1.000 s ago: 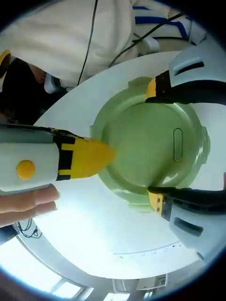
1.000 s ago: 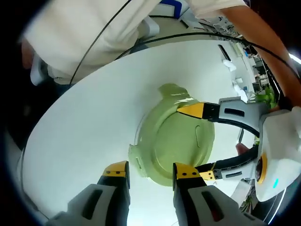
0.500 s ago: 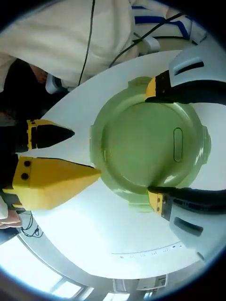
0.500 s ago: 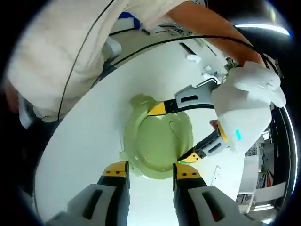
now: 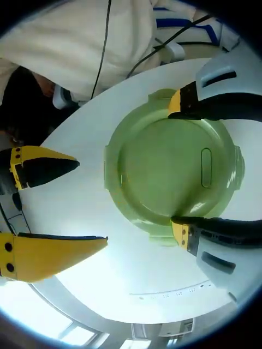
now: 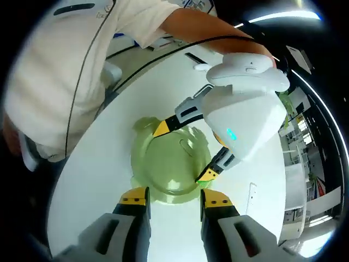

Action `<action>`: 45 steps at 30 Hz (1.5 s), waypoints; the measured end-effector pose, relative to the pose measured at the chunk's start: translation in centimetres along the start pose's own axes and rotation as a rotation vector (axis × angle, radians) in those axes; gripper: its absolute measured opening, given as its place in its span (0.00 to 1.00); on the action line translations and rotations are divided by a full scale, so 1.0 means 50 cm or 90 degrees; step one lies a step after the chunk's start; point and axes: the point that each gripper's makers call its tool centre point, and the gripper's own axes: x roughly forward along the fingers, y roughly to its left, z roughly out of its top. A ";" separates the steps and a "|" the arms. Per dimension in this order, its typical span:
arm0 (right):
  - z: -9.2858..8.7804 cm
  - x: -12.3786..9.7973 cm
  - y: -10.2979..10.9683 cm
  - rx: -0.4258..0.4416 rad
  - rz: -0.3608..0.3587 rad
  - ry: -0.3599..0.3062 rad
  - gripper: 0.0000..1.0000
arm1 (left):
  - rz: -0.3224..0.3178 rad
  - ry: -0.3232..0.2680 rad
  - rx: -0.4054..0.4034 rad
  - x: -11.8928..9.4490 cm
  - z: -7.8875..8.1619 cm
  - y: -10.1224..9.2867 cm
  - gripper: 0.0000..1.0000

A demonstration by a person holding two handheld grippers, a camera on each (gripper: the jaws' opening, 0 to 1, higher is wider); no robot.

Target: Pick up the tomato from the tabletop place it into the food storage container close the lid and lock the latches

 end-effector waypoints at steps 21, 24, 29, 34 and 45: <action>0.000 0.049 -0.024 0.080 0.033 0.013 0.30 | 0.001 -0.020 0.001 0.000 0.000 -0.001 0.65; -0.005 0.057 -0.034 0.107 0.040 0.015 0.29 | 0.001 -0.019 0.001 0.000 0.001 0.000 0.65; -0.024 0.075 -0.051 0.150 0.048 0.029 0.28 | 0.001 -0.022 0.001 0.000 0.001 0.000 0.65; -0.028 0.094 -0.059 0.168 0.057 0.032 0.28 | 0.001 -0.030 -0.001 -0.001 0.002 0.000 0.65; -0.034 0.110 -0.078 0.180 0.059 0.035 0.28 | 0.001 -0.041 0.000 0.000 0.002 0.000 0.65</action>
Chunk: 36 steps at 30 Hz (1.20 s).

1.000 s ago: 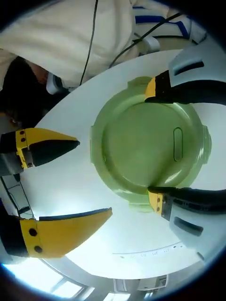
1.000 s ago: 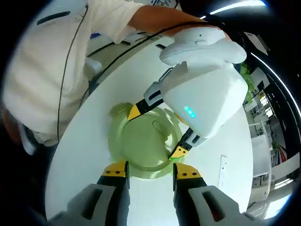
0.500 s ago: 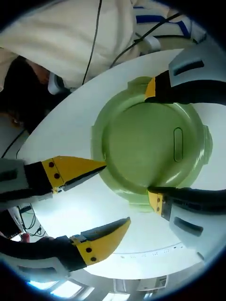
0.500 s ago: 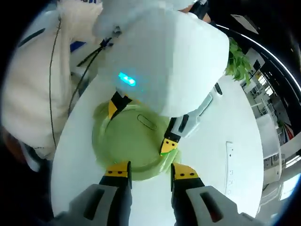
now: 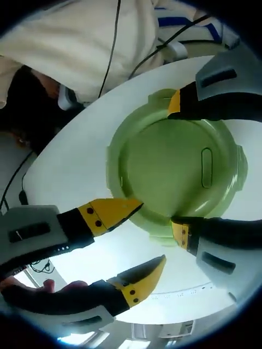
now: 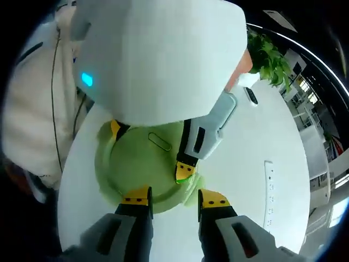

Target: Pick up the tomato from the tabletop place it into the food storage container close the lid and lock the latches

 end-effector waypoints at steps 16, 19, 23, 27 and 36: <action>-0.016 0.040 -0.028 0.121 0.019 -0.002 0.26 | 0.000 0.001 0.001 0.001 0.000 -0.001 0.65; -0.032 0.054 -0.028 0.129 0.024 0.020 0.26 | -0.001 0.001 0.001 0.001 0.000 -0.001 0.65; -0.034 0.063 -0.028 0.140 0.026 0.025 0.25 | -0.001 0.004 0.001 0.002 0.000 -0.002 0.65; -0.031 0.064 -0.027 0.146 0.028 0.026 0.25 | -0.001 0.010 0.001 0.002 0.000 -0.002 0.65; -0.034 0.075 -0.024 0.213 0.050 0.027 0.25 | -0.001 0.011 0.001 0.002 0.000 -0.003 0.65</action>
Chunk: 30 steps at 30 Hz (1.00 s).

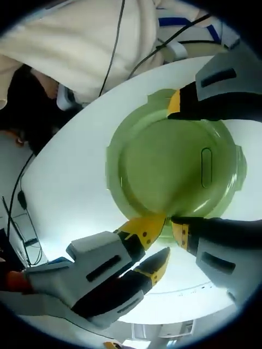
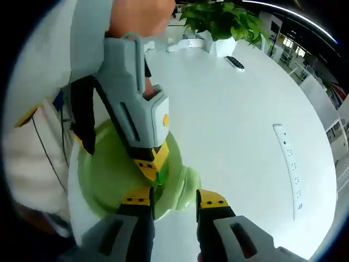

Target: Pick up the tomato from the tabletop place it into the food storage container close the lid and lock the latches

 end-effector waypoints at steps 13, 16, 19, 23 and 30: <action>-0.015 0.006 0.001 0.117 0.046 -0.004 0.26 | 0.000 -0.001 0.000 -0.001 0.000 0.001 0.65; -0.016 0.007 0.000 0.130 0.053 -0.001 0.25 | 0.000 -0.001 0.000 -0.001 -0.001 0.001 0.65; -0.020 0.006 -0.003 0.137 0.062 0.006 0.23 | 0.000 0.000 0.000 0.000 -0.001 0.001 0.65; -0.020 0.005 0.000 0.137 0.068 0.007 0.23 | -0.001 0.001 0.001 0.000 -0.001 0.002 0.65; -0.030 0.014 0.011 0.186 0.095 0.062 0.25 | -0.001 0.000 0.000 0.000 -0.002 0.002 0.65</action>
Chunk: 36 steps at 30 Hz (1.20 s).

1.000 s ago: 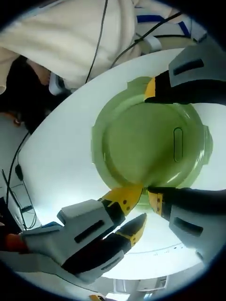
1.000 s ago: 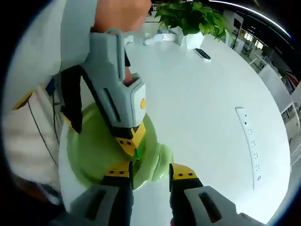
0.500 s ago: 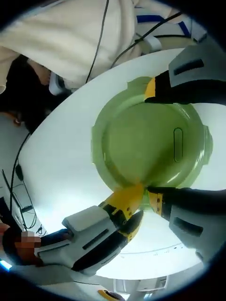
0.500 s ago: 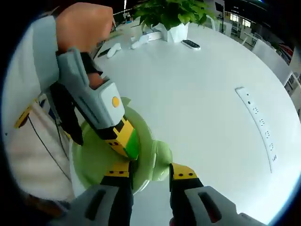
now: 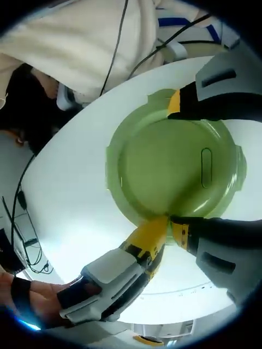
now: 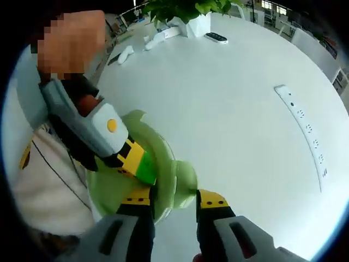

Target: Pick up the tomato from the tabletop place it into the food storage container close the lid and lock the latches

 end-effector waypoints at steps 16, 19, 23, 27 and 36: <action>0.007 0.006 0.015 -0.092 0.027 -0.014 0.26 | 0.000 -0.023 -0.001 -0.001 -0.005 0.003 0.65; 0.005 0.006 0.023 -0.095 0.025 -0.009 0.25 | 0.001 -0.038 -0.003 -0.002 -0.004 0.002 0.64; 0.005 0.006 0.024 -0.105 0.029 -0.010 0.25 | 0.002 -0.043 -0.004 -0.001 0.000 0.000 0.64; 0.019 0.002 0.012 -0.158 0.005 -0.031 0.27 | 0.001 -0.028 -0.001 0.000 0.001 -0.002 0.64; 0.032 -0.002 0.007 -0.233 -0.015 -0.044 0.25 | 0.001 -0.027 -0.002 -0.002 -0.001 -0.003 0.64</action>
